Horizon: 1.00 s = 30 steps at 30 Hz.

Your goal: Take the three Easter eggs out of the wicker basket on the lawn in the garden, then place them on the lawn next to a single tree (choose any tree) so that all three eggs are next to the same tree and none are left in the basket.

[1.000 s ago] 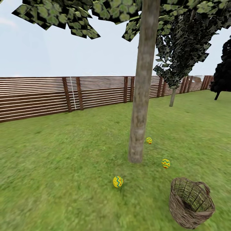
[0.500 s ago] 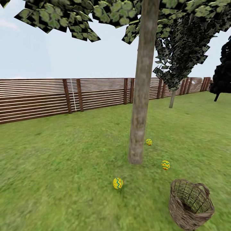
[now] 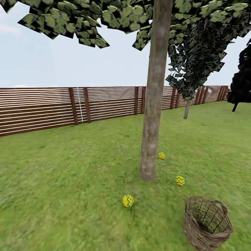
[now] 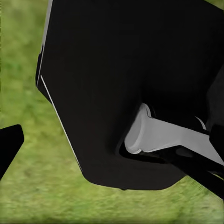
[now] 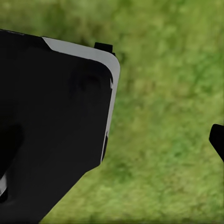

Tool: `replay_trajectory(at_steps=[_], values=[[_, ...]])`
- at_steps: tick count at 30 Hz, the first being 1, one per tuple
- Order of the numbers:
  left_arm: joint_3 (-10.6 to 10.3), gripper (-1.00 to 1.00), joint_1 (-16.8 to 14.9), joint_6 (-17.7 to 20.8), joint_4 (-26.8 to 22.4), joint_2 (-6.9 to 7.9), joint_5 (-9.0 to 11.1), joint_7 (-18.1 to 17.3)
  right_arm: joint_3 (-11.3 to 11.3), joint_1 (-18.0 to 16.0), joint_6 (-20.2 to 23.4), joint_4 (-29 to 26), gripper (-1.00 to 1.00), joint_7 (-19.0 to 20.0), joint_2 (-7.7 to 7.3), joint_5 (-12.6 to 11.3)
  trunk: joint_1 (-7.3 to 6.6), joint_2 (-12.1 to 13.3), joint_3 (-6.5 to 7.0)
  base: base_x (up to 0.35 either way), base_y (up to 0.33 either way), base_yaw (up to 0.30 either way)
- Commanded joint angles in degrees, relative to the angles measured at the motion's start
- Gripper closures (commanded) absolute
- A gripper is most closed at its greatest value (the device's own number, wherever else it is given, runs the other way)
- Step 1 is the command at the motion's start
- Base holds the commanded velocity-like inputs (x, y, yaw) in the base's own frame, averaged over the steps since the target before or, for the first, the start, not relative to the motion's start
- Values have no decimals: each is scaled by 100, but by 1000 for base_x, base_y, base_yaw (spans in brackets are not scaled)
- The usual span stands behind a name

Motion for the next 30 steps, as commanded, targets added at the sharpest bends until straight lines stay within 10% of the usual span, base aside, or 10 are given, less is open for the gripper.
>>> replay_trajectory(at_steps=[1, 30], values=[[44, -100, 1, 21, 12, 3, 29, -19, -43, 10, 11, 5, -100, 11, 7, 54, 2, -4, 4, 0, 0, 0], [44, -100, 12, 11, -5, -100, 29, -19, -52, 64, -7, 9, -100, -207, 107, 52, 2, -4, 224, 0, 0, 0]])
